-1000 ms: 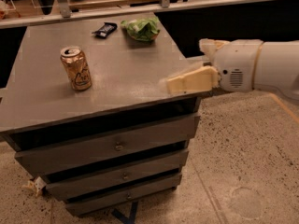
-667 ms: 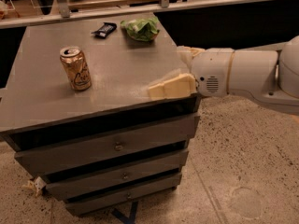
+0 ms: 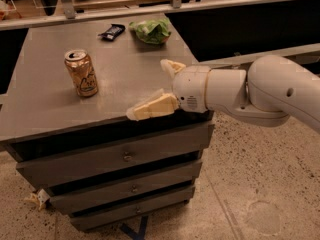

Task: Knock orange can over

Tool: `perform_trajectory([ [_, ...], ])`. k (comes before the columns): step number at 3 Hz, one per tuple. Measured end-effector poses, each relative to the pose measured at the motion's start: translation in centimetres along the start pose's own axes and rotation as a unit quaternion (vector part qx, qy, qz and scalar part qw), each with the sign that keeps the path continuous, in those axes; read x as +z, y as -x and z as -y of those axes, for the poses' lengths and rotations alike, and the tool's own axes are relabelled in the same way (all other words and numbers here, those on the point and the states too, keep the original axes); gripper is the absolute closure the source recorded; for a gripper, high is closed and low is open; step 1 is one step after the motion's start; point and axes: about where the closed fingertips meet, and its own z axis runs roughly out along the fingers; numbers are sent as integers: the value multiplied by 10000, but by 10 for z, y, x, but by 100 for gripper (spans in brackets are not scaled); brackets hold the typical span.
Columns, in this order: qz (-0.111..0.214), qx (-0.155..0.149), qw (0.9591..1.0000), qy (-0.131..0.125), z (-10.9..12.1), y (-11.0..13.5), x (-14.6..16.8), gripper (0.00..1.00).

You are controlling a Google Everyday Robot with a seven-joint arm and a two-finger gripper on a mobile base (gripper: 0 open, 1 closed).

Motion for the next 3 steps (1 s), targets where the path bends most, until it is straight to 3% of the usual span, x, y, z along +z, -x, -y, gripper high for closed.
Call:
perform_trajectory([
  [2,326,37,9994,-77,21,-15,63,0],
  [3,719,-24,9974,-8,29,-2,120,0],
])
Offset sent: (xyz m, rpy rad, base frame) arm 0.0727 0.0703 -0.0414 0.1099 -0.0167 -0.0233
